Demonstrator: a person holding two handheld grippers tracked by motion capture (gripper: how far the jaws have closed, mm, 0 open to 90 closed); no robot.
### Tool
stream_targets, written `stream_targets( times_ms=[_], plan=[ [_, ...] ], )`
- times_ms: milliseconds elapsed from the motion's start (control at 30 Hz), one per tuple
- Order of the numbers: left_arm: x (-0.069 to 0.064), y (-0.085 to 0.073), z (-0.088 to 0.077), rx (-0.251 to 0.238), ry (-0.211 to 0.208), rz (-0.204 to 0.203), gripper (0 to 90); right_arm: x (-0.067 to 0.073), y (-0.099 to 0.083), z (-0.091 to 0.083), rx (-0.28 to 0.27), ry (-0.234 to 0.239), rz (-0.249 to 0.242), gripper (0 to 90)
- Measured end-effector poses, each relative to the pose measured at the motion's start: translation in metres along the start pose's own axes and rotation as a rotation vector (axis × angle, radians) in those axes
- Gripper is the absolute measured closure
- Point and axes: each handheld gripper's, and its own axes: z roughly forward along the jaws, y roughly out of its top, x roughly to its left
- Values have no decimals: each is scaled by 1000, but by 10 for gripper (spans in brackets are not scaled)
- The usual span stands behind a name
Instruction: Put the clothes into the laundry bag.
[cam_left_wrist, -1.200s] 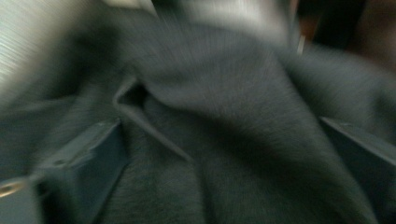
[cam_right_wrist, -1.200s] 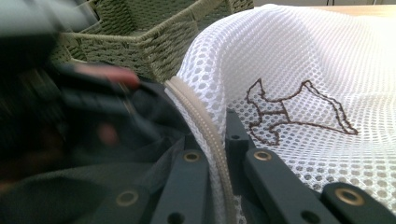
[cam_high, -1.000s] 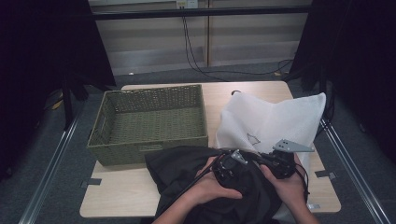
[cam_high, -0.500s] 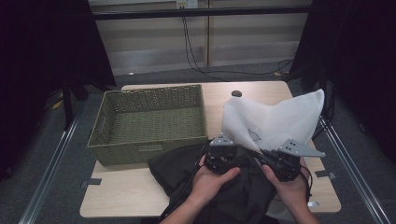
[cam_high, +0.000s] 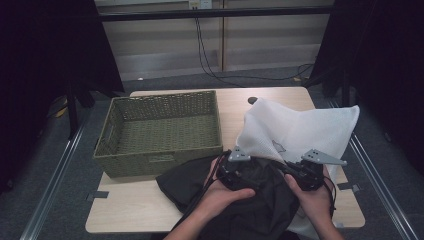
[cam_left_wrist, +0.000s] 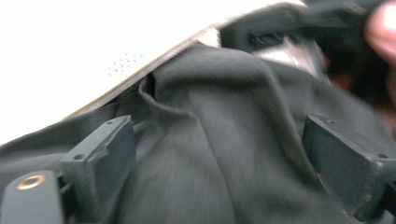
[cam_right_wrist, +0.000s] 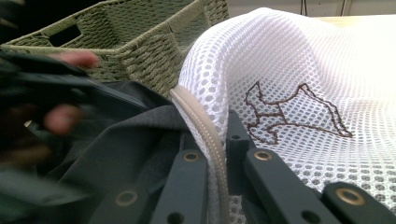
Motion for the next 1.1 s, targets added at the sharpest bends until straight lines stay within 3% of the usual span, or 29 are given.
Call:
stream_targets(
  times_ms=[33, 133, 233, 300, 333, 367, 400, 467, 500, 567, 700, 733, 800, 867, 933, 967, 1000, 1033, 1100],
  plan=[
    [3, -4, 2, 42, 9, 10, 68, 0, 0, 1, 1, 0, 5, 890],
    [17, -21, 20, 162, -74, -29, 63, 2, -2, 4, 14, -5, -1, 889],
    [19, -31, 31, 176, -86, -13, 116, 6, -3, 9, 31, -1, -25, 880],
    [17, -30, 30, 191, -89, -21, 260, 10, -4, 12, 35, -4, -45, 881],
    [17, -30, 30, 188, -104, -37, 392, 11, -4, 13, 37, -3, -47, 883],
    [17, -29, 28, 186, -101, -15, 510, 13, -4, 15, 36, -1, -46, 886],
    [16, -30, 27, 168, -101, -22, 599, 14, -4, 16, 36, 3, -50, 888],
    [16, -33, 27, 89, -135, -102, 677, 16, -3, 18, 32, 21, -50, 890],
    [15, -34, 26, 53, -147, -120, 690, 18, -3, 19, 30, 30, -67, 890],
    [11, -30, 23, -31, -173, -165, 701, 22, 2, 16, 7, 49, -78, 891],
    [1, -15, 15, -192, -180, -226, 707, 30, 13, 5, -67, 51, -85, 891],
    [0, -13, 14, -214, -173, -235, 709, 31, 15, 2, -89, 48, -85, 892],
    [-2, -9, 16, -261, -107, -257, 709, 31, 17, -3, -117, 53, -71, 892],
    [1, -11, 23, -266, -57, -328, 705, 29, 16, -5, -114, 78, -30, 891],
    [6, -16, 37, -226, 13, -369, 686, 29, 13, -2, -88, 83, -28, 891],
    [10, -22, 50, -179, 24, -412, 664, 28, 10, 0, -68, 77, -36, 891],
    [14, -26, 57, -150, -14, -443, 623, 27, 6, 4, -45, 61, -35, 891],
    [16, -26, 56, -145, -35, -450, 572, 24, 3, 7, -33, 52, -32, 891],
    [12, -21, 46, -132, -22, -376, 456, 18, 0, 9, -19, 35, -26, 891]
  ],
)
